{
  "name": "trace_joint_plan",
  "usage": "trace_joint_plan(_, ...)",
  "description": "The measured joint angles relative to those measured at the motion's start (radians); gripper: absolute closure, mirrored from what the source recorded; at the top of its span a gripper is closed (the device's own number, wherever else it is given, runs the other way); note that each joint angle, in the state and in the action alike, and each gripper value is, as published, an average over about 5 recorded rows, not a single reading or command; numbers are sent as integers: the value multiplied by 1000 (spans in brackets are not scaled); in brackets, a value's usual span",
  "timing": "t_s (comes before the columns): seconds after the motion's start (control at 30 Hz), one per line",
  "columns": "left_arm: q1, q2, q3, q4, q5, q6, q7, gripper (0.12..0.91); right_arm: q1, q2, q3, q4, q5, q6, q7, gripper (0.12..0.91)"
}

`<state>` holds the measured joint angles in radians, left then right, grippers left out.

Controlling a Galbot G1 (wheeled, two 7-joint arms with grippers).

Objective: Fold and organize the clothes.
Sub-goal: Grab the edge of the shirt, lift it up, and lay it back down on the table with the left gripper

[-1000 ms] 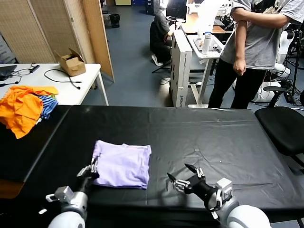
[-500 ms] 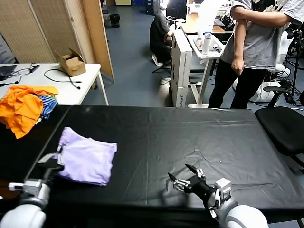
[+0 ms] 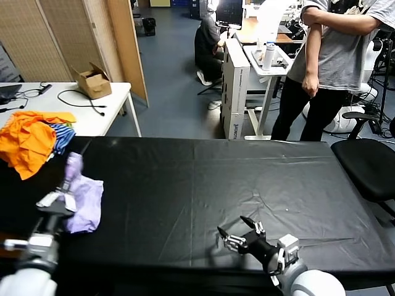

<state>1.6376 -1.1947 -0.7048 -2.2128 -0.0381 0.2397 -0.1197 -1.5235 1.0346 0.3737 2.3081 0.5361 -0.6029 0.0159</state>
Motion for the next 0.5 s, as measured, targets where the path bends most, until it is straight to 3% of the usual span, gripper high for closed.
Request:
trace_joint_plan(0.27, -68, -164, 293, 42, -34, 33, -16, 864, -17, 10, 7, 3, -12, 0, 0, 118)
trace_joint_plan(0.5, -109, -236, 402, 100, -54, 39, -23, 862, 1, 13, 0, -3, 31, -11, 3, 118)
